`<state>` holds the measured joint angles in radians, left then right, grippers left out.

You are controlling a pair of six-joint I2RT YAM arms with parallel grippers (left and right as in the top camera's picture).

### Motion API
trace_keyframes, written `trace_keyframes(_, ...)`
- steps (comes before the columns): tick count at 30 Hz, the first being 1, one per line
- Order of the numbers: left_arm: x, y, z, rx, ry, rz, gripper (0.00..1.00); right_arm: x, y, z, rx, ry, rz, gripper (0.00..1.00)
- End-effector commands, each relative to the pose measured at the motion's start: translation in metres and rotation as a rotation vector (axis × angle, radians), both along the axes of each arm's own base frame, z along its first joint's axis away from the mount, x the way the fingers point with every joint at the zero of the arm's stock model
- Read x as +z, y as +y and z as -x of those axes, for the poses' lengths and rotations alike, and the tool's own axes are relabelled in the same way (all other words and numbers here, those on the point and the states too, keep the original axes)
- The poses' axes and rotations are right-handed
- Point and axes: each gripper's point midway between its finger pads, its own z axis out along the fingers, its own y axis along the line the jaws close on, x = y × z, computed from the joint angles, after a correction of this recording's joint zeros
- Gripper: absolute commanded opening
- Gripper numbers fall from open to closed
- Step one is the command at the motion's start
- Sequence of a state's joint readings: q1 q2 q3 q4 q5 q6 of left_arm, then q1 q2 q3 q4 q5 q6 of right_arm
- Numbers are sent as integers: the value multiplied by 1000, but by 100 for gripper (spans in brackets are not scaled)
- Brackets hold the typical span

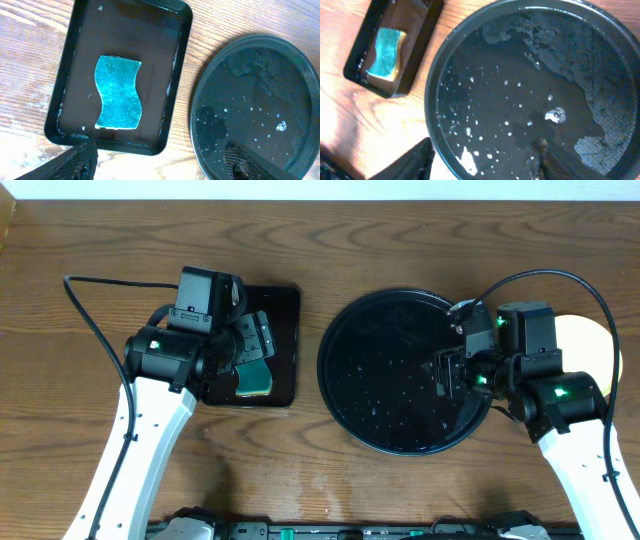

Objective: Clean dirty plates on tray and stack at the side

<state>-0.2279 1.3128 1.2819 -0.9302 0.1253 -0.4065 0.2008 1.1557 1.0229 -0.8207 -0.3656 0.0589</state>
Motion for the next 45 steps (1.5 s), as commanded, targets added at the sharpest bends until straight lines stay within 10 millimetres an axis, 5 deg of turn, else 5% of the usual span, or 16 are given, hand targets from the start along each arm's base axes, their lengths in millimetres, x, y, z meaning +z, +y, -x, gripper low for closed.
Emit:
trace_keyframes(1,10,0,-5,-4,-29,0,81,-1,4,3,26,0,10,71)
trace_keyframes(8,10,0,-5,-4,-29,0,82,-2,3,4,26,7,12,99)
trace_keyframes(37,10,0,-5,-4,-29,0,82,-2,2,7,22,16,14,99)
trace_keyframes(39,10,0,-5,-4,-29,0,81,3,2,10,24,-6,10,99)
trace_keyframes(45,10,0,-5,-4,-29,0,82,56,-31,18,-27,-449,142,99)
